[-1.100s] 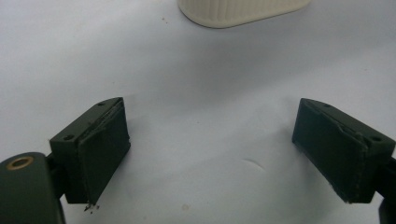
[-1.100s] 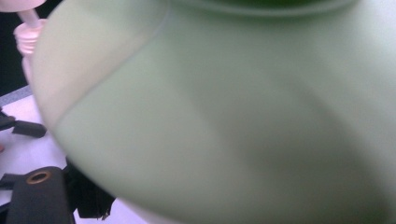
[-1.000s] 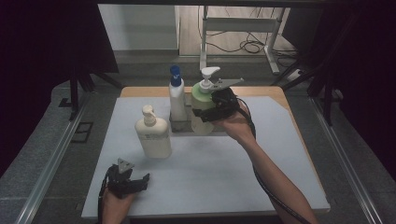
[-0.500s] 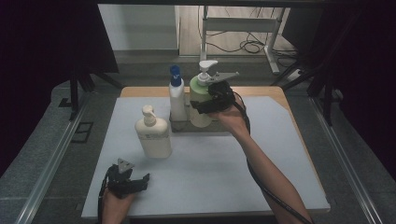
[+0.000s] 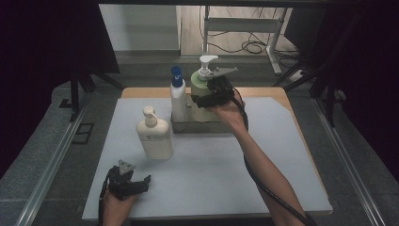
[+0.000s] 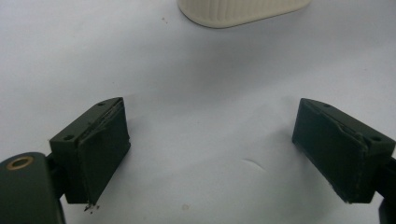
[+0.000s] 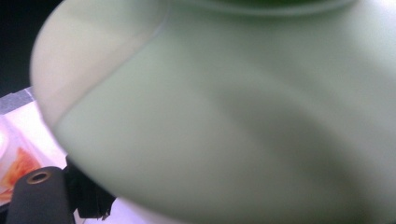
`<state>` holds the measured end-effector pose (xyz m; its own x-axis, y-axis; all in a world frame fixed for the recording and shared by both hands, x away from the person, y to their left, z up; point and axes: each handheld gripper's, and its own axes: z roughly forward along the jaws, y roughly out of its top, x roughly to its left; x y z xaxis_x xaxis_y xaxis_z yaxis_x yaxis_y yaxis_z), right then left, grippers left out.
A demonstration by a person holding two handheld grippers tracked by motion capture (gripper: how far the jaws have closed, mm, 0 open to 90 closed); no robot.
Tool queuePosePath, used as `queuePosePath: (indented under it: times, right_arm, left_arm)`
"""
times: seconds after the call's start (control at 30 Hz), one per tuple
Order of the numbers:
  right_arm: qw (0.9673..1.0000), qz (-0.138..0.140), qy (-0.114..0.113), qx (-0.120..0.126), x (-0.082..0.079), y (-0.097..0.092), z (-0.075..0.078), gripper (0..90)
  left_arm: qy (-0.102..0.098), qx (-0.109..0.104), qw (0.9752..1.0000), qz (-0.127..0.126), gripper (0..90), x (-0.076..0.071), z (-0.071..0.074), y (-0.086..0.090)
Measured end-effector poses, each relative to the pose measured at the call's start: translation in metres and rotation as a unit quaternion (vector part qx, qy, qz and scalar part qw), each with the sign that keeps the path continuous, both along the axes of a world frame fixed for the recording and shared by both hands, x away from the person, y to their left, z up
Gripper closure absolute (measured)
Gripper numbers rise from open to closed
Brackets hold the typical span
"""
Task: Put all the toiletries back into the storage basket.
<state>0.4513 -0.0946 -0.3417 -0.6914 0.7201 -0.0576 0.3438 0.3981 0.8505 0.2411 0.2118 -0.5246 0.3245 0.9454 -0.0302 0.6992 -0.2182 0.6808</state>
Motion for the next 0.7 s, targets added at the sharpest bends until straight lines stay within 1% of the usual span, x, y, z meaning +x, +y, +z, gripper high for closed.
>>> queuePosePath:
  times: [0.2, 0.43, 0.57, 0.7]
  right_arm:
    - [1.0, -0.002, -0.001, -0.007, 0.007, 0.005, -0.006, 12.7]
    - [0.9998, -0.013, -0.003, -0.014, 0.016, 0.009, -0.012, 12.7]
    - [0.9997, -0.018, 0.0, -0.015, 0.02, 0.01, -0.014, 12.7]
    - [0.9997, -0.016, 0.005, -0.016, 0.023, 0.012, -0.018, 12.7]
  left_arm:
    - [0.001, 0.001, 1.0, -0.001, 10.5, 0.0, 0.0, 0.0]
    - [0.001, 0.0, 1.0, -0.001, 10.4, 0.0, 0.0, 0.0]
    - [0.002, 0.001, 1.0, -0.001, 10.5, 0.0, 0.0, 0.0]
    - [0.002, 0.001, 1.0, -0.001, 10.4, 0.0, 0.0, 0.0]
